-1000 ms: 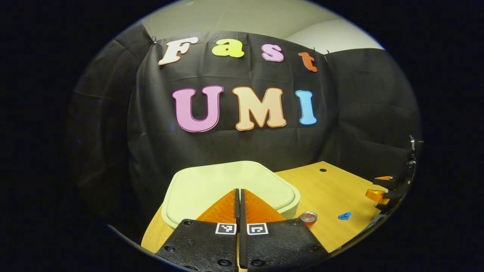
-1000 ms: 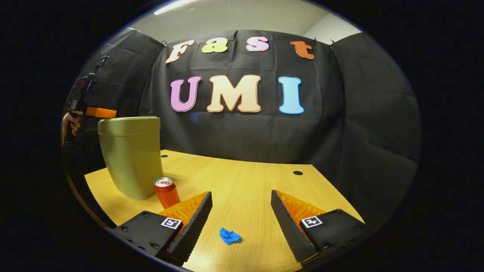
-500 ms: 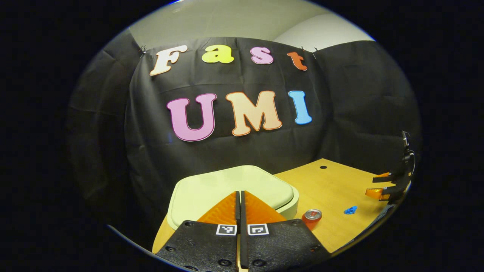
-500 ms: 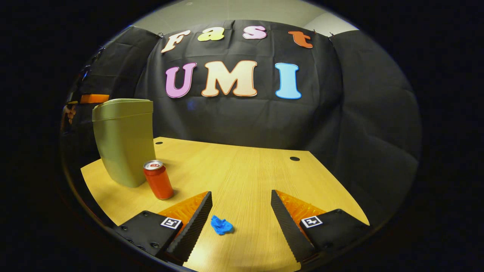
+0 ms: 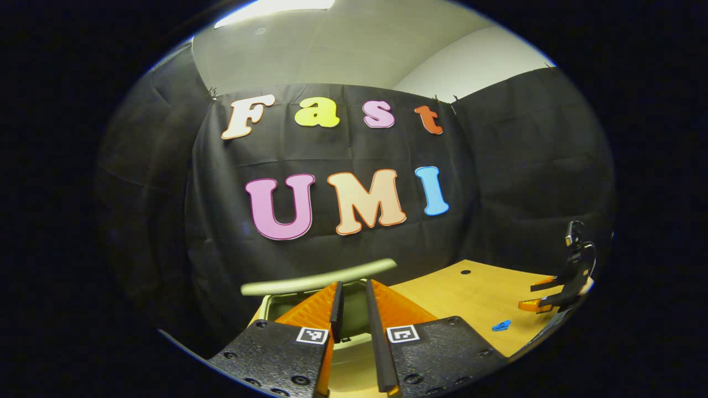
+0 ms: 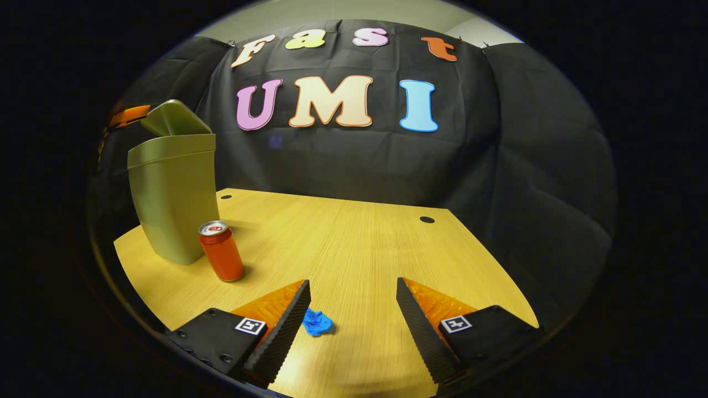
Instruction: Press the lid of the desktop garbage bin to open it, pick up the crumpled paper on the desktop and throw it into the bin, then pick up the pop can on the desktop and drop it into the bin, and finally close the garbage bin lid.
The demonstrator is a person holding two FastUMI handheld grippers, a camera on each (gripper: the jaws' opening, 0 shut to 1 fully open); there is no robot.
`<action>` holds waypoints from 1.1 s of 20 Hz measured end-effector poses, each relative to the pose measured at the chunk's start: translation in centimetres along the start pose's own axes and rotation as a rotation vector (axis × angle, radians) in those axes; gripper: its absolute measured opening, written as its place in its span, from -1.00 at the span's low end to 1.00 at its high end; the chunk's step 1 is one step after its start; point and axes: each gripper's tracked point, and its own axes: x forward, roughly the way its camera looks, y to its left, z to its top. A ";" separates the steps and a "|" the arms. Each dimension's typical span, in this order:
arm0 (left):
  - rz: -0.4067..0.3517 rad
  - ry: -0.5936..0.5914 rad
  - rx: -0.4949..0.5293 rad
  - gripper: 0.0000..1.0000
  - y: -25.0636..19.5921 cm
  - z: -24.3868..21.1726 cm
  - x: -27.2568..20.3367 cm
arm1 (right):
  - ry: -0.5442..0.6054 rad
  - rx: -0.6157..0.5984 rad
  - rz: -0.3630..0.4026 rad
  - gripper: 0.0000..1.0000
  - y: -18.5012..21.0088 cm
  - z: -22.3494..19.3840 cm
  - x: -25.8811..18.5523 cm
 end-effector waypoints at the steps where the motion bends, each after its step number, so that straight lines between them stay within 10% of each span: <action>1: -0.029 0.003 -0.017 -0.46 -1.0 -0.4 -0.3 | 0.004 -0.004 0.005 0.96 0.2 0.0 0.1; 7: -0.151 -0.002 -0.027 -0.26 -6.4 -3.2 -3.0 | 0.110 -0.049 0.084 1.00 1.9 -1.9 0.9; 13: -0.254 -0.010 -0.029 0.68 -10.6 -7.2 -6.1 | 0.255 -0.085 0.194 0.99 3.8 -3.8 0.9; 22: -0.292 0.044 -0.103 0.82 -11.1 -13.7 -7.1 | 0.378 -0.106 0.178 0.99 4.5 -6.2 3.5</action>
